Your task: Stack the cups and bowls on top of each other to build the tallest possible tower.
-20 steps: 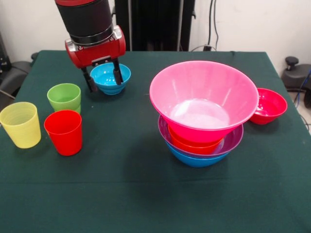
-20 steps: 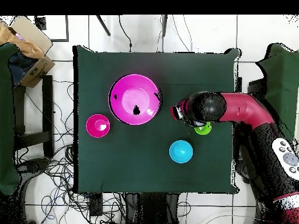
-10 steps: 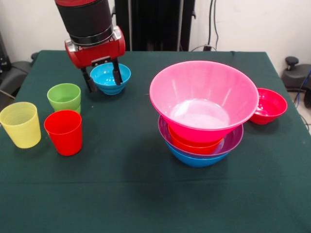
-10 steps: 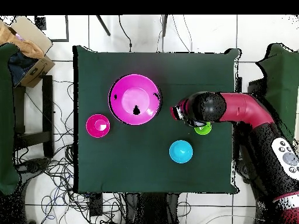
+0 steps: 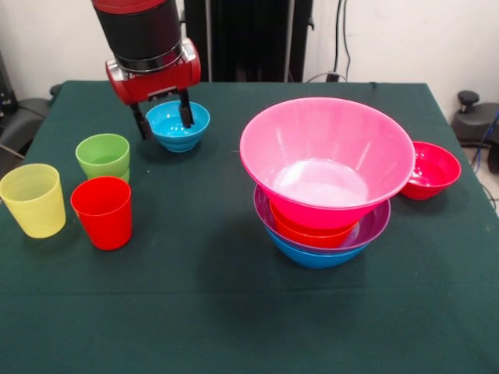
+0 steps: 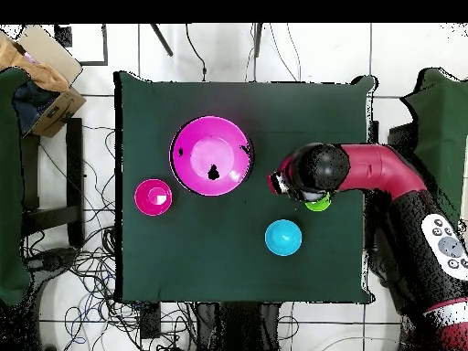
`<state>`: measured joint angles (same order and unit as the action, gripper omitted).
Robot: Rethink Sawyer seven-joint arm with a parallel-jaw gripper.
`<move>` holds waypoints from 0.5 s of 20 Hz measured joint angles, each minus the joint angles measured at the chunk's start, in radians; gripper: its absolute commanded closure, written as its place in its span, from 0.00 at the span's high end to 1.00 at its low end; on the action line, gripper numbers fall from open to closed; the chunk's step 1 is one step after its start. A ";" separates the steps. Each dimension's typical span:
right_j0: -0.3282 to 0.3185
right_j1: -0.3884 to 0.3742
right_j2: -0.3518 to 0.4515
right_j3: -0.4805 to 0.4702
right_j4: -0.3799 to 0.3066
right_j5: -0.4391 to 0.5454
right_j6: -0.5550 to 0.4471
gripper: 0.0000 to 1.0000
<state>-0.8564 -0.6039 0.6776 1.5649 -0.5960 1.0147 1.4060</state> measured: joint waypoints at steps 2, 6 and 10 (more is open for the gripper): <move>0.005 -0.001 -0.006 0.000 -0.012 0.033 0.000 1.00; 0.008 -0.002 -0.010 0.000 -0.035 0.079 0.000 1.00; 0.002 -0.002 -0.008 0.001 -0.061 0.087 0.000 1.00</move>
<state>-0.8547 -0.6059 0.6692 1.5659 -0.6566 1.1017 1.4060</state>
